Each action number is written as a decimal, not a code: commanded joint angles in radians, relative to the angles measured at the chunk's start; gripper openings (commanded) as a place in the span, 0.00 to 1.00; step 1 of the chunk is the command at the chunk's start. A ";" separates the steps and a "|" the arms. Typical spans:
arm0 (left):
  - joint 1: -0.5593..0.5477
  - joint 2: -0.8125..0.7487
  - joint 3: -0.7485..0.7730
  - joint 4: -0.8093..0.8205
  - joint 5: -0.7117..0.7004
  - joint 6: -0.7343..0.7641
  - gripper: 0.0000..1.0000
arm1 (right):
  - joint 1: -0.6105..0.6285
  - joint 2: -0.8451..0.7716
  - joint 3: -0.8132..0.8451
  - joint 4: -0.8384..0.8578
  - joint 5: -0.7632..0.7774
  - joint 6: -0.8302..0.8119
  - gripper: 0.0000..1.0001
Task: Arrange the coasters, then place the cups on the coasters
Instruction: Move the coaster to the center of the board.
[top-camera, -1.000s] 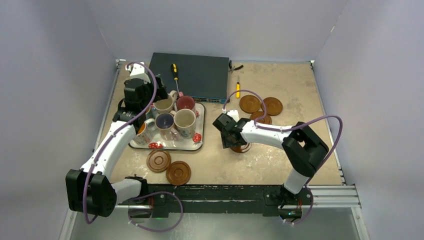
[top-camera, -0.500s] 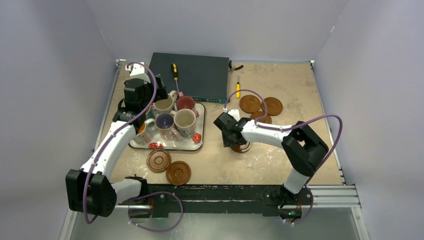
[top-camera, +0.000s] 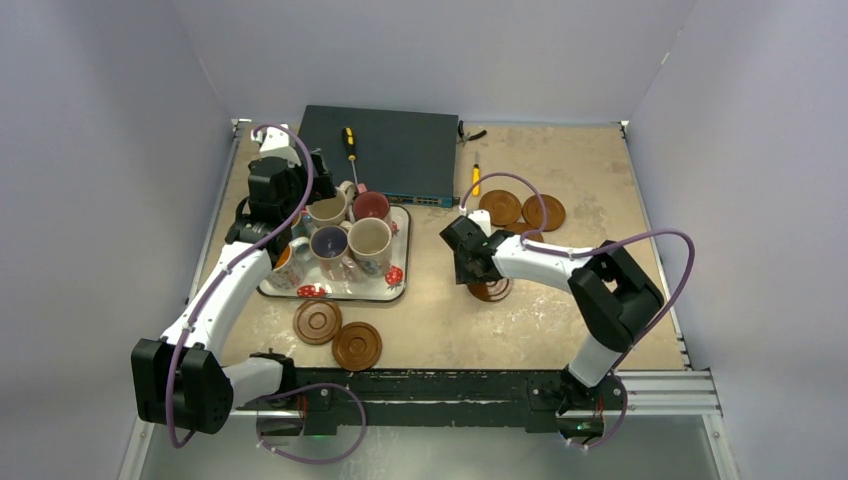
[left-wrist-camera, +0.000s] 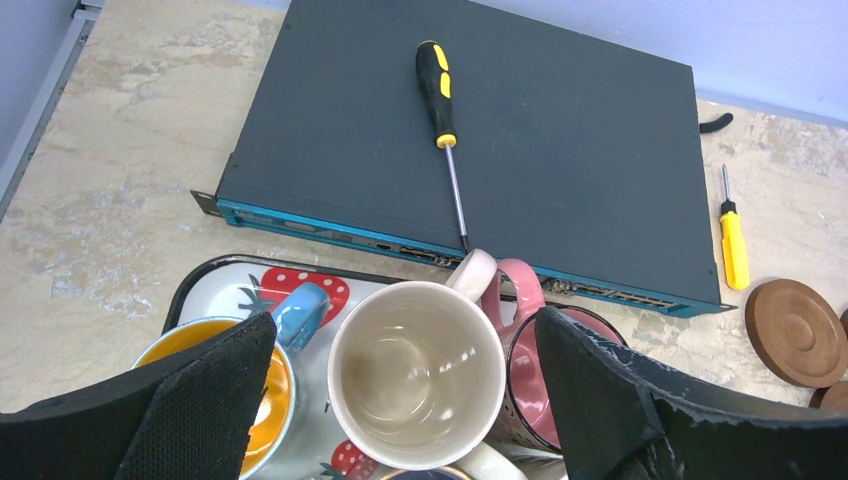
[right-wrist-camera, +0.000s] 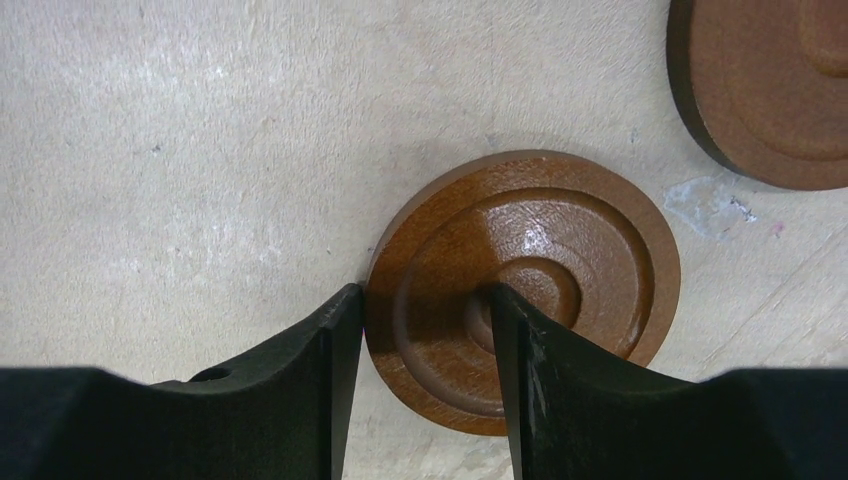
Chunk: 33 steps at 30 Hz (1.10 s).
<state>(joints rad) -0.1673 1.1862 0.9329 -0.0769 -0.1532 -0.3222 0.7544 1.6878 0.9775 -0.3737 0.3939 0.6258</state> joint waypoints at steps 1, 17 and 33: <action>-0.006 -0.010 0.015 0.015 -0.002 0.003 0.96 | -0.028 -0.008 -0.023 0.024 0.010 -0.021 0.52; -0.007 -0.007 0.016 0.015 -0.005 0.005 0.96 | -0.064 0.009 -0.032 0.085 0.010 -0.047 0.50; -0.007 -0.004 0.017 0.015 -0.005 0.004 0.96 | -0.095 0.001 -0.050 0.108 0.003 -0.055 0.49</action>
<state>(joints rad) -0.1673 1.1862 0.9329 -0.0769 -0.1532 -0.3222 0.6830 1.6875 0.9573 -0.2703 0.3935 0.5793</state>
